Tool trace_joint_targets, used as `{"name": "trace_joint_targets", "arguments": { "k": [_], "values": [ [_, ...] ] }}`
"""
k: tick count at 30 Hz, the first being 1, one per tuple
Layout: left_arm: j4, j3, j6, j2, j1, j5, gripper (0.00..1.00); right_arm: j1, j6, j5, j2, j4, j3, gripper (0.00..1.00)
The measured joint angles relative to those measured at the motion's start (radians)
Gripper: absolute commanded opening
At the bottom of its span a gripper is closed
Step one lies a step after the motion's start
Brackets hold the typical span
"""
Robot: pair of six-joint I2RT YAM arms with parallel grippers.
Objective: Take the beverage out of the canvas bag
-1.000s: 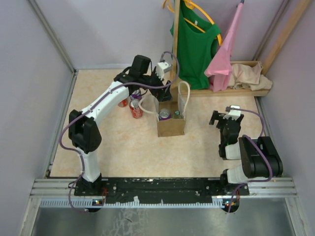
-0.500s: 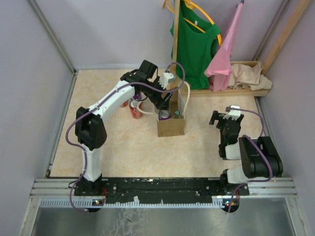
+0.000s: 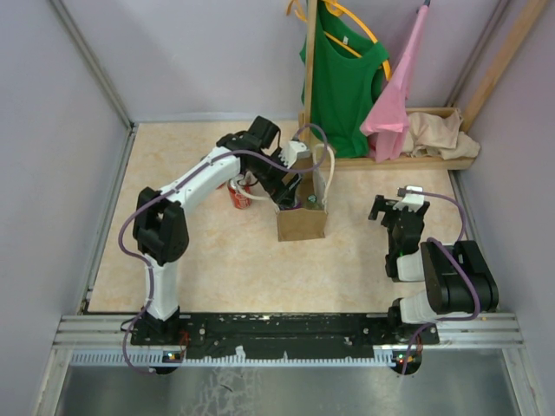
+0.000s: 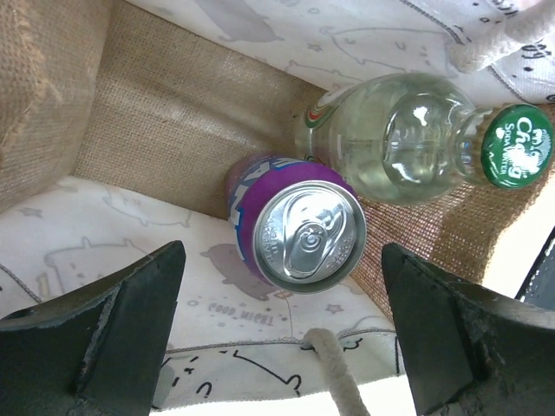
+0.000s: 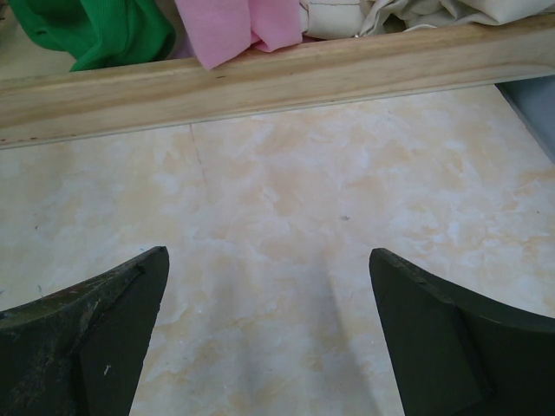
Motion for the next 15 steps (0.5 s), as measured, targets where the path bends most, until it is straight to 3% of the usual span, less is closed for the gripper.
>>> {"name": "trace_joint_targets", "arguments": {
  "k": [15],
  "values": [
    [-0.002,-0.009,0.030,0.018,-0.024,0.026,0.99,0.000,0.000,0.000,0.000,0.000,0.000,0.99]
  ]
}}
